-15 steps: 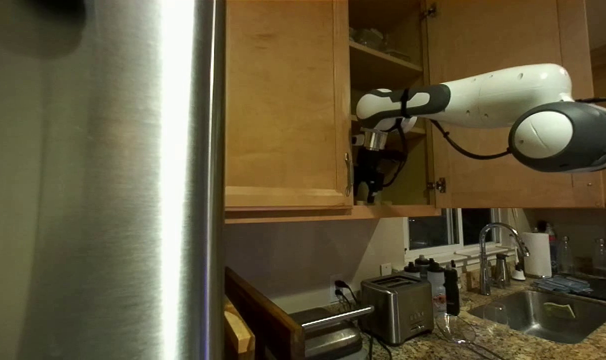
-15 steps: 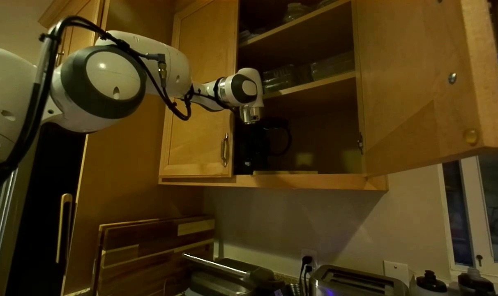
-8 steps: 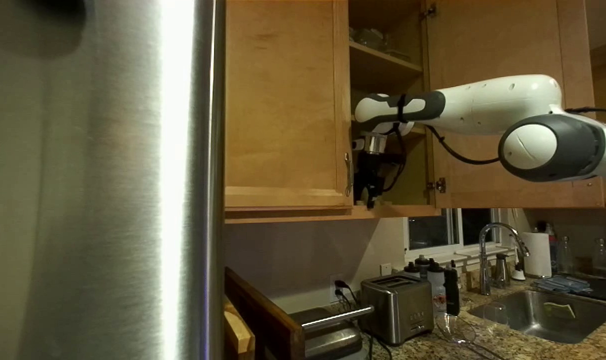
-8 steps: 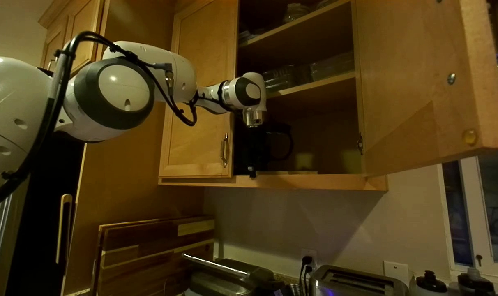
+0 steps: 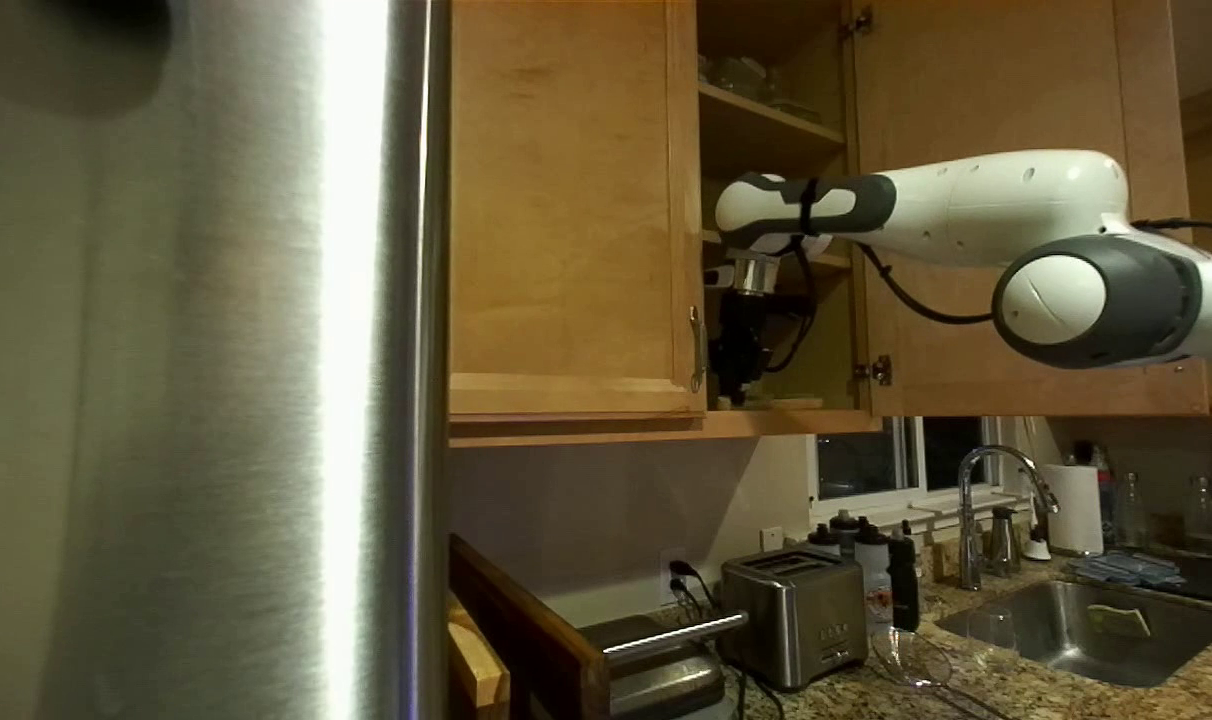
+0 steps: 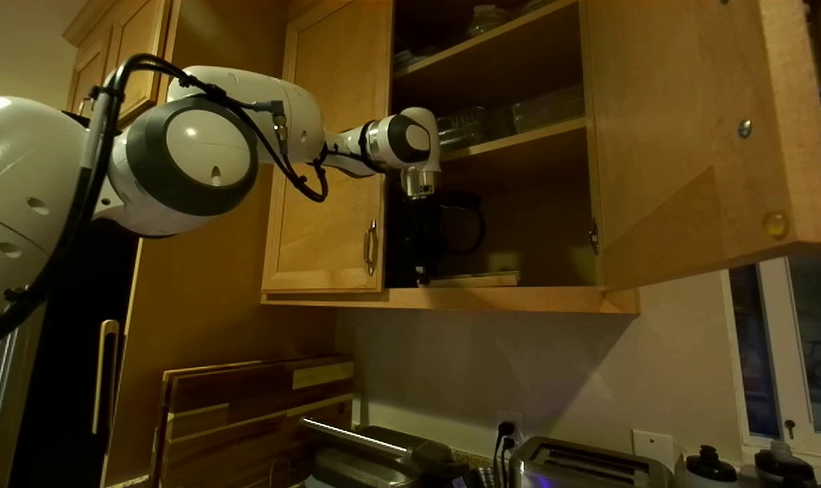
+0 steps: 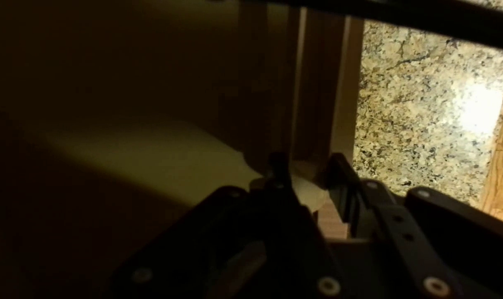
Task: Take the wooden bar out of the top cupboard, put it on the refrigerator, then close the cupboard door
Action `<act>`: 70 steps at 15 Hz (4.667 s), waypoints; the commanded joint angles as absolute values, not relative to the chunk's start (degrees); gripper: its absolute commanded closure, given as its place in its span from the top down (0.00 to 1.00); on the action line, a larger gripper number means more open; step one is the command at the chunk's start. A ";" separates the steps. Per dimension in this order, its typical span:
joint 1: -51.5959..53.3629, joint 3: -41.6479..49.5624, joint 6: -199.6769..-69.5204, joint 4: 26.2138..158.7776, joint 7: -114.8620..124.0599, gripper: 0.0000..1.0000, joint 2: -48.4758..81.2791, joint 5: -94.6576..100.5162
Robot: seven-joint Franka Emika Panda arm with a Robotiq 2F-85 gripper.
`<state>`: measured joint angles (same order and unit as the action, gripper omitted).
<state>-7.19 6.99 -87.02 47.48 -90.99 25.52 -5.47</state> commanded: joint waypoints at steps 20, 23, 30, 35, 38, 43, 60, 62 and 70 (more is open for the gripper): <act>-8.39 6.81 -85.52 38.19 -90.93 0.99 31.67 -6.15; -8.79 6.70 -85.38 38.20 -90.92 0.65 31.60 -6.64; -9.73 6.31 -85.67 38.46 -90.86 0.19 31.85 -8.37; -10.20 6.42 -85.48 38.45 -90.34 0.08 31.83 -9.91; -10.14 6.60 -85.98 38.43 -89.82 0.08 30.69 -10.07; -10.38 6.45 -86.12 37.30 -89.17 0.07 27.94 -10.75; -10.17 7.39 -88.24 42.70 -85.54 0.07 24.82 -15.91; -10.14 7.70 -89.65 43.31 -84.74 0.07 25.22 -15.87; -7.76 9.98 -101.72 50.48 -79.23 0.07 24.09 -12.34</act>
